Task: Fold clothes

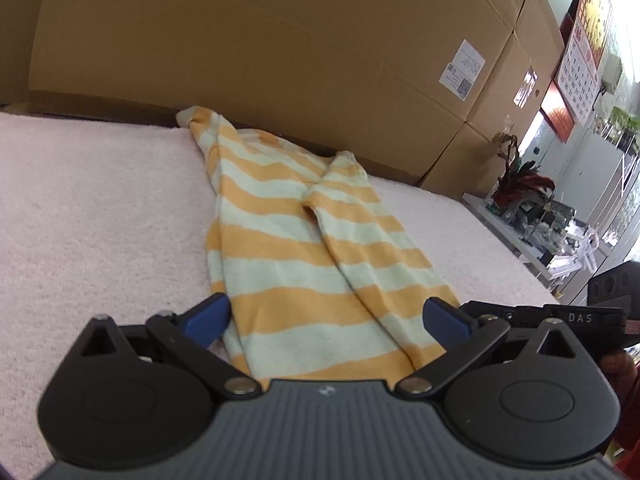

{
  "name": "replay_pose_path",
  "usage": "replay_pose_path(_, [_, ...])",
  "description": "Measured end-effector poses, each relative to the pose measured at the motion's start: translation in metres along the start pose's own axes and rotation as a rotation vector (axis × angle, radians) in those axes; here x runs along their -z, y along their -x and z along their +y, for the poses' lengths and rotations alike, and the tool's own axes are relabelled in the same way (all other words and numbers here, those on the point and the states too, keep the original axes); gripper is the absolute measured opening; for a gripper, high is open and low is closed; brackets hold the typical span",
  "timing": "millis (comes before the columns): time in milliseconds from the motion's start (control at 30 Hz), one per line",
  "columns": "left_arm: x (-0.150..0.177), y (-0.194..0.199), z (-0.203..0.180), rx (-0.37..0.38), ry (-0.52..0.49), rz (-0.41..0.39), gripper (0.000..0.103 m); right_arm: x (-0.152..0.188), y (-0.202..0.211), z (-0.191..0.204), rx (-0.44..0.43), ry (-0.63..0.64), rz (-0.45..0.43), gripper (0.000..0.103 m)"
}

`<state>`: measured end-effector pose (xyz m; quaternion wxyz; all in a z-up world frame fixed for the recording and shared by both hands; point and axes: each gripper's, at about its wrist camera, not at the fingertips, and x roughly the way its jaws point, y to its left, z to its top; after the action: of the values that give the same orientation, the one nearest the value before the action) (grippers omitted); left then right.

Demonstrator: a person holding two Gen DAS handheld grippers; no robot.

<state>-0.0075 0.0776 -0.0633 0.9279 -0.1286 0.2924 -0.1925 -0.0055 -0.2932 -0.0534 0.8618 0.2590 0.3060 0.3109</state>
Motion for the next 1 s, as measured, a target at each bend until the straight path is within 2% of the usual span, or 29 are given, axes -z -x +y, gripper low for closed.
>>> replay_pose_path(67, [-0.001, -0.002, -0.003, -0.018, -0.024, 0.01, 0.102, 0.001, 0.001, 0.004, 0.023, 0.015, -0.008, 0.01])
replay_pose_path(100, [-0.001, -0.002, -0.003, -0.017, -0.026, 0.011, 0.102, 0.0, 0.001, 0.005, 0.041, 0.017, -0.009, 0.001])
replay_pose_path(133, [-0.001, -0.002, -0.002, -0.014, -0.023, 0.01, 0.101, -0.001, 0.001, 0.006, 0.059, 0.018, -0.011, 0.0])
replay_pose_path(200, [0.0, 0.0, 0.002, 0.012, -0.013, 0.005, 0.101, 0.001, 0.001, 0.013, 0.094, 0.066, -0.028, 0.0])
replay_pose_path(300, [0.003, 0.01, 0.012, 0.045, 0.055, -0.02, 0.101, 0.004, 0.003, 0.023, 0.146, 0.145, -0.056, 0.0])
replay_pose_path(367, [0.01, 0.021, 0.016, 0.04, 0.105, -0.037, 0.102, 0.009, 0.004, 0.032, 0.201, 0.207, -0.075, 0.0])
replay_pose_path(400, [0.016, 0.028, 0.016, 0.04, 0.118, -0.052, 0.102, 0.016, 0.007, 0.039, 0.244, 0.234, -0.087, 0.007])
replay_pose_path(467, [0.027, 0.042, 0.014, 0.026, 0.129, -0.071, 0.102, 0.03, 0.014, 0.053, 0.33, 0.283, -0.112, 0.012])
replay_pose_path(533, [0.035, 0.057, 0.003, -0.009, 0.111, -0.047, 0.102, 0.041, 0.027, 0.06, 0.321, 0.258, -0.136, 0.014])
replay_pose_path(567, [0.039, 0.064, -0.002, -0.003, 0.097, -0.024, 0.102, 0.046, 0.034, 0.064, 0.313, 0.242, -0.148, 0.015])
replay_pose_path(633, [0.05, 0.078, -0.01, 0.039, 0.082, -0.014, 0.102, 0.057, 0.048, 0.071, 0.296, 0.211, -0.172, 0.016])
replay_pose_path(700, [0.063, 0.089, -0.012, 0.068, 0.112, -0.012, 0.102, 0.067, 0.061, 0.079, 0.278, 0.179, -0.195, 0.021])
replay_pose_path(833, [0.08, 0.104, -0.011, 0.143, 0.163, -0.025, 0.102, 0.081, 0.07, 0.083, 0.334, 0.159, -0.176, 0.031])
replay_pose_path(900, [0.084, 0.107, -0.008, 0.176, 0.198, -0.041, 0.102, 0.085, 0.071, 0.08, 0.297, 0.125, -0.157, 0.04])
replay_pose_path(1000, [0.089, 0.109, -0.003, 0.206, 0.239, -0.077, 0.102, 0.091, 0.072, 0.079, 0.258, 0.106, -0.144, 0.044])
